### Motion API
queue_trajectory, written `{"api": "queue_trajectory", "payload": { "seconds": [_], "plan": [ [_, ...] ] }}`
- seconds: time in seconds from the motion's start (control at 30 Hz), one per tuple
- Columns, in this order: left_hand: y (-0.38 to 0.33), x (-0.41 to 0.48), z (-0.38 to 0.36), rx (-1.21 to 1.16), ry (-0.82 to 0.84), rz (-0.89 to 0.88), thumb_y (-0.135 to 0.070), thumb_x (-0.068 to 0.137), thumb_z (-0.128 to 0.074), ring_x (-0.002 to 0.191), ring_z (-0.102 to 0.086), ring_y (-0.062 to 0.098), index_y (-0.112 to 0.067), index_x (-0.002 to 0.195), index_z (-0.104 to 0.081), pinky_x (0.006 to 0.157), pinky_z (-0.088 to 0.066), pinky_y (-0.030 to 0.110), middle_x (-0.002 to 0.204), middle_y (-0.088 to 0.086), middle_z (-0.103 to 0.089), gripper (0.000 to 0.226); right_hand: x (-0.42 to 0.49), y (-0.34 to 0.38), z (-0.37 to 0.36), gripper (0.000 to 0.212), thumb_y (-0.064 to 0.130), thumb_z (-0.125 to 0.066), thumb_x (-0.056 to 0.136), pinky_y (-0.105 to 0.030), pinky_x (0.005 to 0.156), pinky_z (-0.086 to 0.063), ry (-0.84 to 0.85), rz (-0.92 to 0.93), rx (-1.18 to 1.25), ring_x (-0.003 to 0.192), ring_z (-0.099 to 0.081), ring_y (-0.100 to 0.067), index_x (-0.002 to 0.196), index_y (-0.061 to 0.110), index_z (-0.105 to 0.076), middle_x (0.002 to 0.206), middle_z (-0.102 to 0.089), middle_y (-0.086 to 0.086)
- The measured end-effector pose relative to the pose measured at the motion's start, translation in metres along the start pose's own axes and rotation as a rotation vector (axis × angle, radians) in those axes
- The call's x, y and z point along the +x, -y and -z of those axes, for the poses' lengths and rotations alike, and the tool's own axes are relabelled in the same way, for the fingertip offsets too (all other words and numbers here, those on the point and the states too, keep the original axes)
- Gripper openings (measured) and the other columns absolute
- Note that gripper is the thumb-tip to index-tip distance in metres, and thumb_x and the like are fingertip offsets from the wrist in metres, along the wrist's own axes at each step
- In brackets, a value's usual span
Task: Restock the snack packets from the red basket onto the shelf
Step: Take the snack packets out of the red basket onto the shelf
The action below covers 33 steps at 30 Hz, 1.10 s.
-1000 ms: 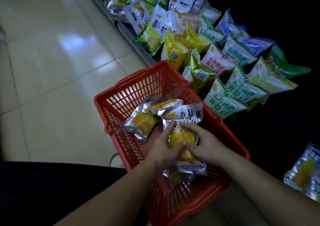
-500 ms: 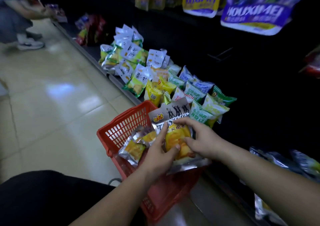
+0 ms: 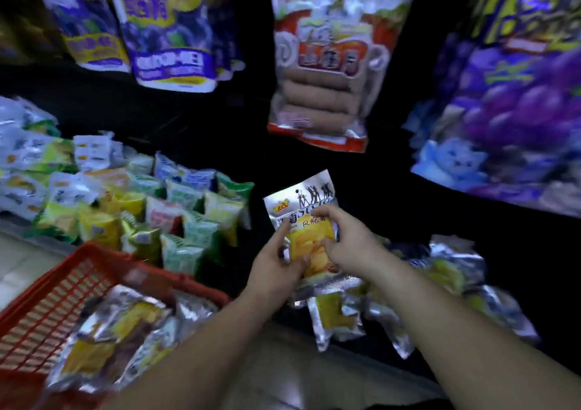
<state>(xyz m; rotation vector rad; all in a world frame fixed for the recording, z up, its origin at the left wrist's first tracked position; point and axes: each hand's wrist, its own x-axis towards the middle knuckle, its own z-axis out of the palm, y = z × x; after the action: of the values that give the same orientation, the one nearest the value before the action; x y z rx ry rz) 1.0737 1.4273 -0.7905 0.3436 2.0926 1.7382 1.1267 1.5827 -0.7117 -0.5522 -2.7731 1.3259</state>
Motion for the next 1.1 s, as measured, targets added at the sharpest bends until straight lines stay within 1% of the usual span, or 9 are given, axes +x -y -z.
{"api": "queue_trajectory", "payload": {
  "seconds": [0.13, 0.27, 0.37, 0.47, 0.57, 0.67, 0.77, 0.93, 1.1],
  "plan": [
    [0.000, 0.016, -0.079, 0.050, 0.175, 0.009, -0.010, 0.087, -0.074, 0.085, -0.071, 0.011, -0.040, 0.146, -0.051, 0.085, -0.062, 0.038, 0.112, -0.010, -0.072, 0.070, -0.017, -0.062, 0.055, 0.057, -0.003, -0.054, 0.089, -0.029, 0.050, -0.053, -0.199, -0.197, -0.045, 0.059, -0.066, -0.020, 0.123, 0.043, -0.056, 0.104, -0.066, 0.001],
    [-0.006, 0.011, -0.134, 0.075, 0.269, 0.032, -0.005, 0.094, -0.068, 0.068, -0.057, 0.009, -0.038, 0.139, -0.047, 0.060, -0.047, 0.010, 0.095, -0.008, -0.068, 0.060, -0.023, -0.120, 0.093, 0.052, 0.004, -0.057, 0.091, -0.019, 0.047, -0.048, -0.470, -0.374, 0.116, 0.058, -0.064, -0.021, 0.130, 0.038, -0.055, 0.101, -0.068, -0.010],
    [0.001, 0.003, -0.151, 0.068, 0.306, 0.081, -0.010, 0.096, -0.066, 0.063, -0.050, 0.016, -0.043, 0.147, -0.042, 0.052, -0.045, 0.019, 0.088, 0.001, -0.063, 0.065, -0.030, -0.154, 0.107, 0.075, 0.044, -0.070, 0.085, -0.032, 0.097, -0.052, -0.536, -0.647, 0.084, 0.118, -0.061, -0.030, 0.150, 0.047, -0.033, 0.145, -0.052, -0.008],
    [0.008, -0.005, -0.148, 0.109, 0.292, 0.093, -0.014, 0.094, -0.069, 0.069, -0.063, 0.022, -0.044, 0.145, -0.046, 0.056, -0.053, 0.030, 0.095, -0.021, -0.059, 0.064, -0.032, -0.172, 0.105, 0.094, 0.067, -0.066, 0.076, -0.044, 0.115, -0.036, -0.349, -0.840, -0.034, 0.147, -0.028, -0.038, 0.156, 0.048, -0.019, 0.162, -0.029, -0.008],
    [0.017, -0.010, -0.126, 0.159, 0.224, 0.114, -0.015, 0.093, -0.071, 0.081, -0.073, 0.025, -0.048, 0.143, -0.045, 0.071, -0.059, 0.033, 0.115, -0.022, -0.057, 0.065, -0.028, -0.152, 0.090, 0.075, 0.056, -0.071, 0.079, -0.039, 0.108, -0.044, -0.231, -0.676, -0.046, 0.135, -0.048, -0.032, 0.147, 0.036, -0.046, 0.152, -0.047, -0.007],
    [0.033, -0.015, -0.088, 0.150, 0.155, 0.124, -0.015, 0.091, -0.074, 0.087, -0.071, 0.004, -0.038, 0.149, -0.046, 0.080, -0.059, 0.028, 0.137, -0.005, -0.060, 0.069, -0.021, -0.119, 0.067, 0.043, 0.043, -0.070, 0.087, -0.033, 0.099, -0.049, -0.069, -0.484, -0.106, 0.117, -0.062, -0.025, 0.126, 0.023, -0.067, 0.131, -0.064, -0.003],
    [0.041, -0.029, -0.038, 0.169, 0.112, 0.120, -0.009, 0.091, -0.073, 0.093, -0.067, -0.006, -0.029, 0.145, -0.051, 0.086, -0.055, 0.019, 0.121, -0.009, -0.066, 0.061, -0.017, -0.070, 0.025, 0.026, 0.045, -0.064, 0.087, -0.038, 0.092, -0.056, 0.088, -0.350, -0.225, 0.098, -0.066, -0.021, 0.105, 0.027, -0.071, 0.109, -0.070, 0.002],
    [0.065, -0.049, 0.059, 0.197, -0.057, 0.207, -0.016, 0.093, -0.072, 0.103, -0.063, 0.013, -0.026, 0.145, -0.050, 0.080, -0.048, 0.015, 0.122, 0.008, -0.065, 0.058, -0.006, -0.009, -0.068, 0.023, 0.052, -0.061, 0.086, -0.037, 0.080, -0.058, 0.244, -0.119, -0.364, 0.079, -0.068, -0.013, 0.089, 0.031, -0.070, 0.080, -0.072, 0.009],
    [0.107, -0.060, 0.148, 0.219, -0.239, 0.305, -0.016, 0.094, -0.068, 0.084, -0.066, 0.007, -0.021, 0.142, -0.055, 0.070, -0.053, 0.019, 0.110, -0.001, -0.066, 0.050, 0.030, 0.040, -0.163, 0.019, 0.046, -0.062, 0.090, -0.038, 0.084, -0.057, 0.453, 0.027, -0.376, 0.089, -0.066, -0.013, 0.096, 0.031, -0.071, 0.094, -0.071, 0.011]
  ]
}}
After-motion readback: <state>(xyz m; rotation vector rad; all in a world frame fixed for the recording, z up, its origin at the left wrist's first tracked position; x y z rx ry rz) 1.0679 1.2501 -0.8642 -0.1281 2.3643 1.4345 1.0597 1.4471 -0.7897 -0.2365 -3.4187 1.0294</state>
